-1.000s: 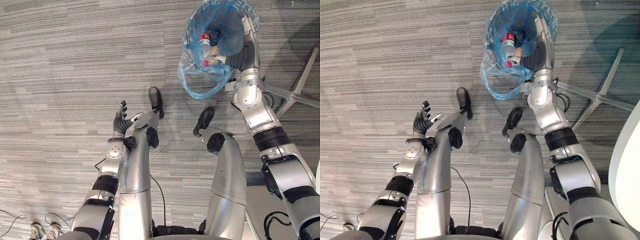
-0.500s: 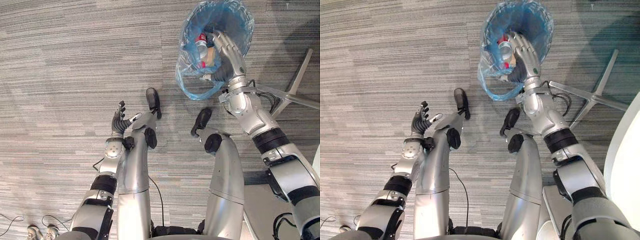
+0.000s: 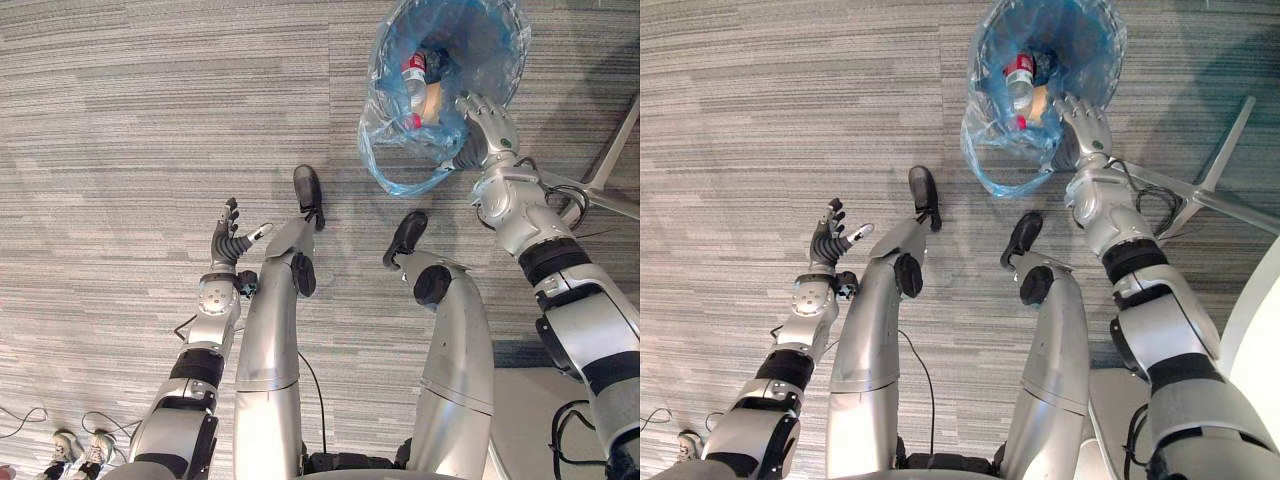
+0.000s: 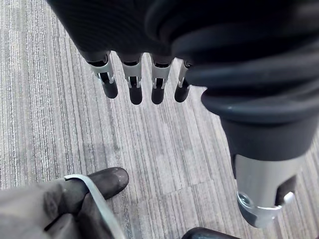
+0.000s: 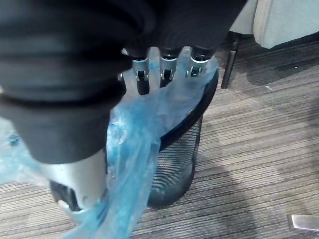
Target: Gather rubbish on tea table into small bin, then transfer packed bag to large trash can.
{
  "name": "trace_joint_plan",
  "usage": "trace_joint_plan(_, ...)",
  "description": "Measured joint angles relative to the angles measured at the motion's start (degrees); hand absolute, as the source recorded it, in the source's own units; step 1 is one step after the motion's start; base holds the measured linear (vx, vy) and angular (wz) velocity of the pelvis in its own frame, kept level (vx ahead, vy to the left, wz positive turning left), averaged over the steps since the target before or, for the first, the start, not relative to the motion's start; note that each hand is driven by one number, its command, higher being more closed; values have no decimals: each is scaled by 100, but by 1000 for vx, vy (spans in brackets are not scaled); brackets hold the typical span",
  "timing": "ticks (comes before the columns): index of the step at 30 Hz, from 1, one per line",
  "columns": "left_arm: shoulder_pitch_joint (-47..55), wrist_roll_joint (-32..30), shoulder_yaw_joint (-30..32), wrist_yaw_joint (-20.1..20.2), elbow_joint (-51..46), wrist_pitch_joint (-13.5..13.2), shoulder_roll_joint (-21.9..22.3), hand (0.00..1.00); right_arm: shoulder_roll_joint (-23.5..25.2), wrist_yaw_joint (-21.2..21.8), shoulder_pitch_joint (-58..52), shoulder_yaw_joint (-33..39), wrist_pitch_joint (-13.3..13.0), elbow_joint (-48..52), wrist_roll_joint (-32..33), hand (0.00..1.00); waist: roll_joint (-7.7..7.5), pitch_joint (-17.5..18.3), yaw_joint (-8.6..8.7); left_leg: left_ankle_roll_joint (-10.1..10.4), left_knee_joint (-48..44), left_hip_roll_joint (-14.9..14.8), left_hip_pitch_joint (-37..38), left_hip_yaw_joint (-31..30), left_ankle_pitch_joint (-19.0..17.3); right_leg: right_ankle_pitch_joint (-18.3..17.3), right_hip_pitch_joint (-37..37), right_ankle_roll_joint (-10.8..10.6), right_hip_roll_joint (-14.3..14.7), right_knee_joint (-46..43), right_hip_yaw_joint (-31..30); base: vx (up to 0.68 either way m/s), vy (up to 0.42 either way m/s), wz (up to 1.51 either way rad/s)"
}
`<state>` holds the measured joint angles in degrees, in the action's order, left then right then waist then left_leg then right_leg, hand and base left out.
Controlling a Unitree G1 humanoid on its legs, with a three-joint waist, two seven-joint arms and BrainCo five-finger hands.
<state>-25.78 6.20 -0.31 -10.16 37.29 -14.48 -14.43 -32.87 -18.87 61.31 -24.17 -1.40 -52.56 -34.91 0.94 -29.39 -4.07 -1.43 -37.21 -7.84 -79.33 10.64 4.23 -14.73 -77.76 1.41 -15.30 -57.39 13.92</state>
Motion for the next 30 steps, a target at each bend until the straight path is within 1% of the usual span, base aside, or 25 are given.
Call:
trace_joint_plan(2,0,42,0,-1,-16,3,0,0,0,-1,33,117,45,-71,-3,100,0,0,-2,0,18,14,-26,-5,10,-20,-43,21,-15,-28,2,-57,14,6)
trace_joint_plan(7,0,45,-3,-18,-75,12,23,0,6,-2,203,120,66,-276,7,100,2,1,-5,3,18,54,-52,-49,12,-78,-65,65,-69,-103,40,-61,12,8)
trace_joint_plan(20,0,40,4,-34,-80,22,18,0,87,1,124,120,17,-226,70,100,3,2,3,1,-31,41,-59,-52,10,-91,-65,45,-58,-107,31,-64,23,-1)
trace_joint_plan(24,0,36,42,-107,-80,24,29,0,126,-1,98,123,20,-218,123,100,3,2,-1,2,-55,23,-62,-46,10,-91,-65,43,-45,-108,29,-62,21,-2)
trace_joint_plan(30,0,33,96,-110,-78,46,33,0,165,-114,-17,305,26,190,292,100,3,2,-5,22,-83,-16,-62,-50,25,-69,-64,81,1,-109,23,-30,10,-3)
